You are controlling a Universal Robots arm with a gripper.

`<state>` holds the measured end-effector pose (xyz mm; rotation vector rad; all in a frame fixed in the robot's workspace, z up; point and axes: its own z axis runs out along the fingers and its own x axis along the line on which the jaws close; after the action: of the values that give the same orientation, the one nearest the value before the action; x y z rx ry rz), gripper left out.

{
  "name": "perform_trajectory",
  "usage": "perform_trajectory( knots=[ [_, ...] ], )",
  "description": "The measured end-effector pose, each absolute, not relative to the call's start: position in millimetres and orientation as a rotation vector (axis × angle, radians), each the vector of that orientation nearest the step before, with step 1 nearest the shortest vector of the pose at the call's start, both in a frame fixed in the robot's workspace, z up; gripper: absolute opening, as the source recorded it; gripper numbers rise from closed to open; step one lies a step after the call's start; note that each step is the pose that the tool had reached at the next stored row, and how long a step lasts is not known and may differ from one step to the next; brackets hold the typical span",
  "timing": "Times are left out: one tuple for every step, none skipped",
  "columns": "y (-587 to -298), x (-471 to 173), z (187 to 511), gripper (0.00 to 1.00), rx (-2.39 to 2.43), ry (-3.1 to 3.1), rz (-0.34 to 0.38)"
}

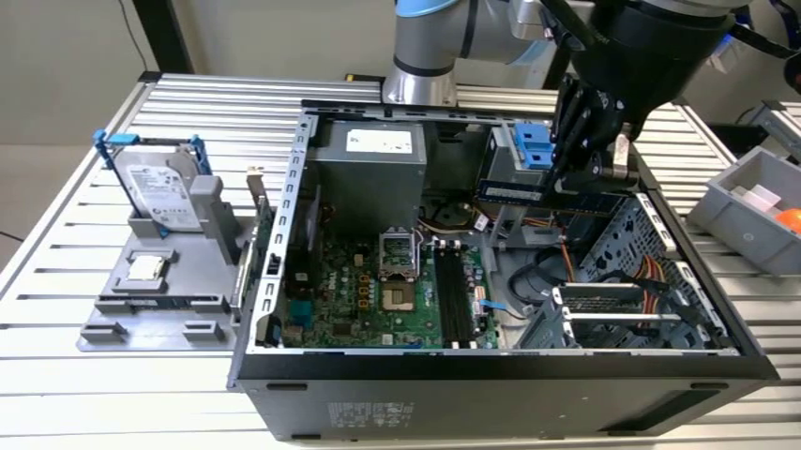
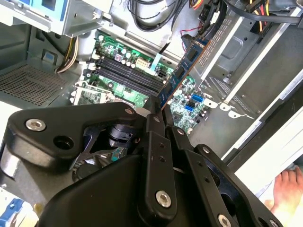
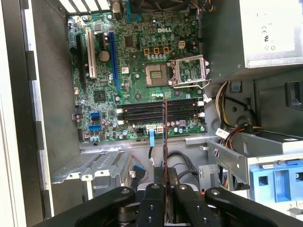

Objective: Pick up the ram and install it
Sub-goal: 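Insert the ram into the slot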

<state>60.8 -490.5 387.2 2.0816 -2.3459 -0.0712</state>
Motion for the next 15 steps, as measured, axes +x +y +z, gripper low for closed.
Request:
perform_trajectory(
  knots=[
    [-490.5,60.8,387.2,0.00,2.082,-2.346,-0.071],
    [-490.5,60.8,387.2,0.00,2.082,-2.346,-0.071],
    [-490.5,60.8,387.2,0.00,2.082,-2.346,-0.071],
    [-490.5,60.8,387.2,0.00,2.081,-2.346,-0.071],
    [-490.5,60.8,387.2,0.00,2.079,-2.348,-0.071],
    [-490.4,60.8,387.2,0.00,2.074,-2.353,-0.071],
    [-490.4,60.9,387.2,0.00,2.066,-2.360,-0.071],
    [-490.4,60.9,387.2,0.00,2.057,-2.368,-0.071],
    [-490.5,60.9,387.1,0.00,2.048,-2.377,-0.072],
    [-490.5,60.9,387.2,0.00,2.039,-2.384,-0.071],
    [-490.5,60.8,387.1,0.00,2.032,-2.390,-0.072],
    [-490.5,60.8,387.1,0.00,2.025,-2.396,-0.071],
    [-490.5,60.9,387.2,0.00,2.018,-2.402,-0.071],
    [-490.5,60.8,387.2,0.00,2.012,-2.408,-0.071],
    [-490.5,60.8,387.1,0.00,2.006,-2.413,-0.072]
  ],
)
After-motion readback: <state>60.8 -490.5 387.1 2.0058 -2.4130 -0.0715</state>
